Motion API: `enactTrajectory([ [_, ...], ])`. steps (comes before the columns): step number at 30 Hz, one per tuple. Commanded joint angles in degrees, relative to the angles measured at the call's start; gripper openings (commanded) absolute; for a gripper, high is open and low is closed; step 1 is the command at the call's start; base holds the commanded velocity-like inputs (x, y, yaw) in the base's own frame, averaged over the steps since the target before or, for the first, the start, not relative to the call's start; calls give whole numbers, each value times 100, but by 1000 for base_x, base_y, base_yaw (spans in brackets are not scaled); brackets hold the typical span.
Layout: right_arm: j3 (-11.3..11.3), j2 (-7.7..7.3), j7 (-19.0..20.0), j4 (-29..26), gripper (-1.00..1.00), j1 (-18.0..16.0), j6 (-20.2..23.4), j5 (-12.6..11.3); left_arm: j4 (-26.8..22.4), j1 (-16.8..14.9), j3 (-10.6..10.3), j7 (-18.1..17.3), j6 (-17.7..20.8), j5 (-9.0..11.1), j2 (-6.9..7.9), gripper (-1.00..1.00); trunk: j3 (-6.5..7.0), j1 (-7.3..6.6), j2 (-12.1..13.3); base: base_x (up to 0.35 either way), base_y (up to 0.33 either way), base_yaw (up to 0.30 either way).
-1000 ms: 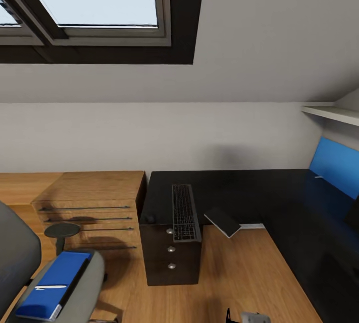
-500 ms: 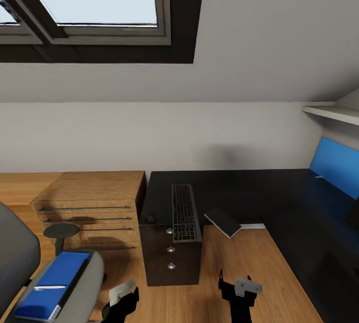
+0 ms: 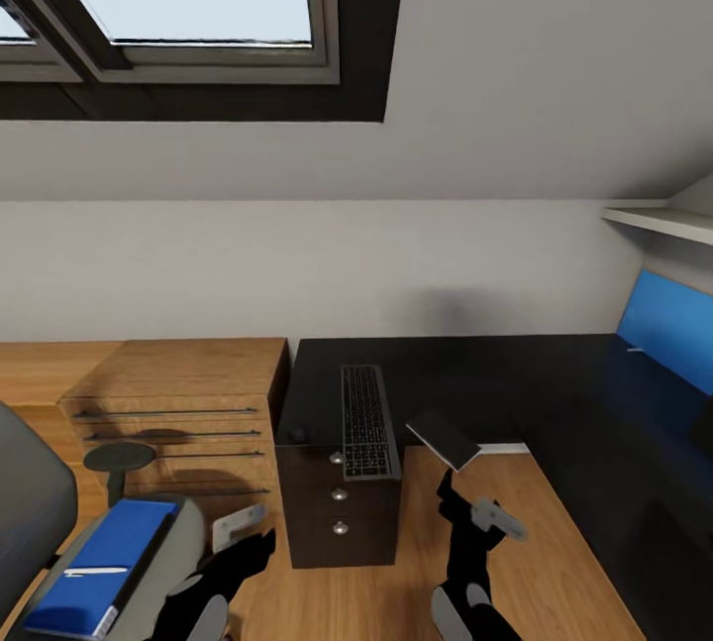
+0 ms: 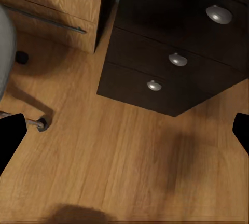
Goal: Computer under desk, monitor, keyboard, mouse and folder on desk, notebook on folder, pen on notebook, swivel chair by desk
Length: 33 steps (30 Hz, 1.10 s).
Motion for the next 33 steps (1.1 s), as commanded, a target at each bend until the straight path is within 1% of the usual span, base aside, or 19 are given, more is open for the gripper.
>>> enactTrajectory([
  [1,49,37,-37,-103,100,-6,25,-193,-65,23,-14,77,63,52,12,100,-30,25,-52,0,0,0],
  [3,69,75,-10,-259,100,5,154,-364,-129,56,-7,97,111,41,34,100,-66,69,-132,0,0,0],
  [6,77,89,156,-421,100,61,297,-456,-192,84,-2,107,138,38,83,100,-120,135,-253,0,0,0],
  [7,67,80,817,-689,100,303,583,-542,-326,109,1,119,159,46,165,100,-138,157,-293,0,0,0],
  [11,56,53,1381,-953,100,511,892,-686,-385,116,2,123,165,51,189,100,-210,245,-453,0,0,0],
  [14,54,-8,1695,-1186,100,650,1079,-895,-435,118,2,126,167,53,197,100,-263,311,-574,0,0,0],
  [15,56,-59,1853,-1362,100,745,1174,-1066,-489,123,4,142,168,54,200,100,-281,333,-614,0,0,0],
  [16,88,-133,2340,-1714,100,997,1419,-1562,-601,129,7,382,169,63,207,100,-299,355,-654,0,0,0],
  [18,110,-133,2421,-1643,100,1012,1461,-1594,-605,129,6,420,169,66,207,100,-335,399,-734,0,0,0],
  [22,214,-128,2639,-1443,100,1031,1891,-1640,-596,130,2,466,165,77,192,100,-407,486,-894,0,0,0],
  [23,234,-126,2748,-1401,100,1034,2084,-1650,-563,130,-3,477,164,79,186,100,-425,508,-935,0,0,0],
  [24,248,-125,2951,-1361,100,1037,2276,-1665,-492,130,-9,486,162,80,175,100,-443,530,-975,0,0,0],
  [28,235,-127,3244,-1307,100,1039,2417,-1726,-431,130,-10,492,161,80,168,100,-515,618,-1135,0,0,0],
  [30,230,-132,3324,-1257,100,1039,2464,-1839,-454,130,-6,489,161,78,169,100,-551,662,-1215,0,0,0],
  [31,224,-140,3356,-1231,100,1039,2527,-1941,-511,130,0,488,166,96,170,100,-569,684,-1255,0,0,0],
  [32,206,-223,3530,-1216,100,1035,3224,-2278,-785,130,25,493,188,261,172,100,-587,706,-1295,0,0,0],
  [33,194,-257,3593,-1213,100,1031,3451,-2365,-848,130,36,493,193,315,175,100,-605,728,-1336,0,0,0],
])
